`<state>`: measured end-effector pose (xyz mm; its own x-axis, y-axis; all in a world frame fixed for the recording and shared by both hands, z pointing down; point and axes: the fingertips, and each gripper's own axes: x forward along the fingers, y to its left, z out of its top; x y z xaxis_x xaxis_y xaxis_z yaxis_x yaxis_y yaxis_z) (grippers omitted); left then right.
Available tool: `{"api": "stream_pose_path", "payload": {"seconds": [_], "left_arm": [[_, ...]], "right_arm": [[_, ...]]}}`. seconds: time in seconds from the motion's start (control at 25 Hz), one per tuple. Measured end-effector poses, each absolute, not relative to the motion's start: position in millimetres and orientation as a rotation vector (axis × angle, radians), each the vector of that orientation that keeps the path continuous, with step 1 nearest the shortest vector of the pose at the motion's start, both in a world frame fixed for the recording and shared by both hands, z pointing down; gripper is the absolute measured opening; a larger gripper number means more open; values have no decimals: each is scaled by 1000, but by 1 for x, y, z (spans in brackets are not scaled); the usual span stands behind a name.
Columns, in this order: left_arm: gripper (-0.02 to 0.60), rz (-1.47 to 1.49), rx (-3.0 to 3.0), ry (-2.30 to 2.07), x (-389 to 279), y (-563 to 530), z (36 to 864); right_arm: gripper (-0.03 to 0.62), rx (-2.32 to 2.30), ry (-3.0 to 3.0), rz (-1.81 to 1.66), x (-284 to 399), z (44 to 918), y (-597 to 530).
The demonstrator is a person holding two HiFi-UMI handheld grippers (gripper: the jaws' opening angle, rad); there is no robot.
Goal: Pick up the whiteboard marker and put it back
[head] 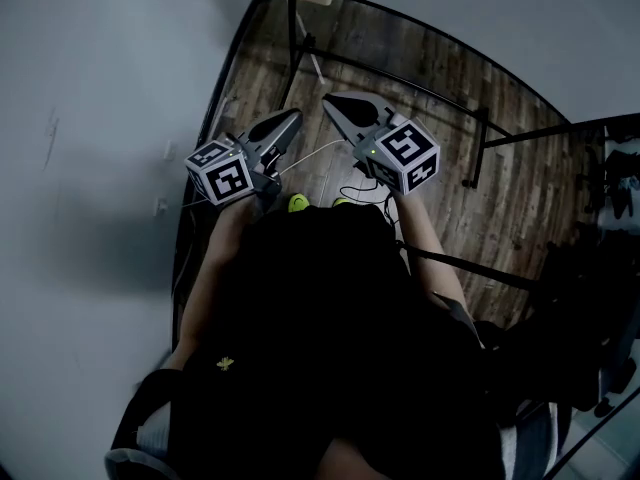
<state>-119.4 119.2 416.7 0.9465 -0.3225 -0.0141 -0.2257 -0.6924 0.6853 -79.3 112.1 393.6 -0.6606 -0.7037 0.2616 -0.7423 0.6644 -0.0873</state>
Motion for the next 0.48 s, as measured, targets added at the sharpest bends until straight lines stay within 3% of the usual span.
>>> {"api": "stream_pose_path", "payload": {"seconds": [0.48], "left_arm": [[6,-191,2365,-398,-133,119,412]], "right_arm": [[8,1156,-2688,247,-96,388,114]]}}
